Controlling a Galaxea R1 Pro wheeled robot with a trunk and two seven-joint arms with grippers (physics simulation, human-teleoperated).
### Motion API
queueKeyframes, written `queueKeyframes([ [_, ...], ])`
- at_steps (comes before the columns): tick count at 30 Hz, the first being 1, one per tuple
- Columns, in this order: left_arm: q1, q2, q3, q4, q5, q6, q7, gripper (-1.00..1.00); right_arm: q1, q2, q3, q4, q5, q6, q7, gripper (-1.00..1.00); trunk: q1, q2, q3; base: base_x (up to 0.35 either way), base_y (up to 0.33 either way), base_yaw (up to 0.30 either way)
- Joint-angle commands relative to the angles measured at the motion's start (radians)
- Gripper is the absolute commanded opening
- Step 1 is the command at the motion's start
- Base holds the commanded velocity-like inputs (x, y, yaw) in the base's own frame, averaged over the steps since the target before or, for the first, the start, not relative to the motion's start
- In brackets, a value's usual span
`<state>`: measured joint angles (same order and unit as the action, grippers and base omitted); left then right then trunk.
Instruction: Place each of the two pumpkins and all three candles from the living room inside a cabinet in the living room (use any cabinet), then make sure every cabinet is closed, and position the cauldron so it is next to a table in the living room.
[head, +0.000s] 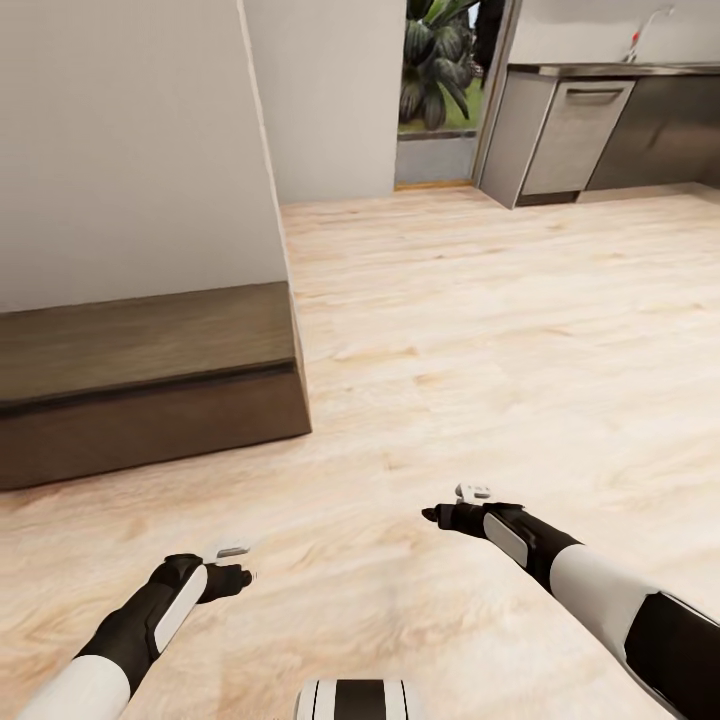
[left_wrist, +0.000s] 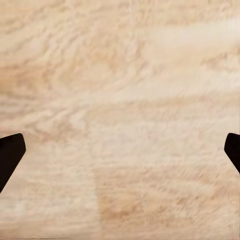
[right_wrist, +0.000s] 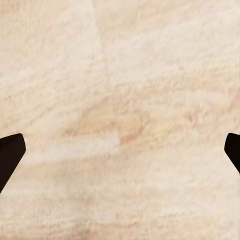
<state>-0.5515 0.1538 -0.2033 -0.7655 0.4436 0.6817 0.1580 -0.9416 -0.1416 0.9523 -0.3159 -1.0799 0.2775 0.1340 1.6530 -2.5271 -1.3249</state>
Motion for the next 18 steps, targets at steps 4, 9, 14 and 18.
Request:
queueKeyframes([
  [4,-0.001,0.001,-0.005,-0.001,0.010,0.002,0.009,1.00,-0.001,-0.001,0.003,-0.002,-0.003,0.003,0.001,1.00,0.000,0.000,-0.004,0.000,0.000,0.240],
  [9,-0.001,0.001,-0.005,-0.001,0.010,0.002,0.009,1.00,0.000,-0.001,0.003,-0.002,-0.003,0.003,0.001,1.00,0.000,0.000,-0.009,0.000,0.000,0.240],
  [14,-0.001,0.001,-0.005,-0.001,0.010,0.002,0.009,1.00,0.000,-0.001,0.003,-0.002,-0.003,0.003,0.001,1.00,0.000,0.000,-0.014,0.000,0.000,0.240],
  [18,-0.001,0.001,-0.005,-0.001,0.010,0.002,0.009,1.00,0.000,-0.001,0.003,-0.002,-0.003,0.003,0.001,1.00,0.000,0.000,-0.017,0.000,0.000,0.240],
])
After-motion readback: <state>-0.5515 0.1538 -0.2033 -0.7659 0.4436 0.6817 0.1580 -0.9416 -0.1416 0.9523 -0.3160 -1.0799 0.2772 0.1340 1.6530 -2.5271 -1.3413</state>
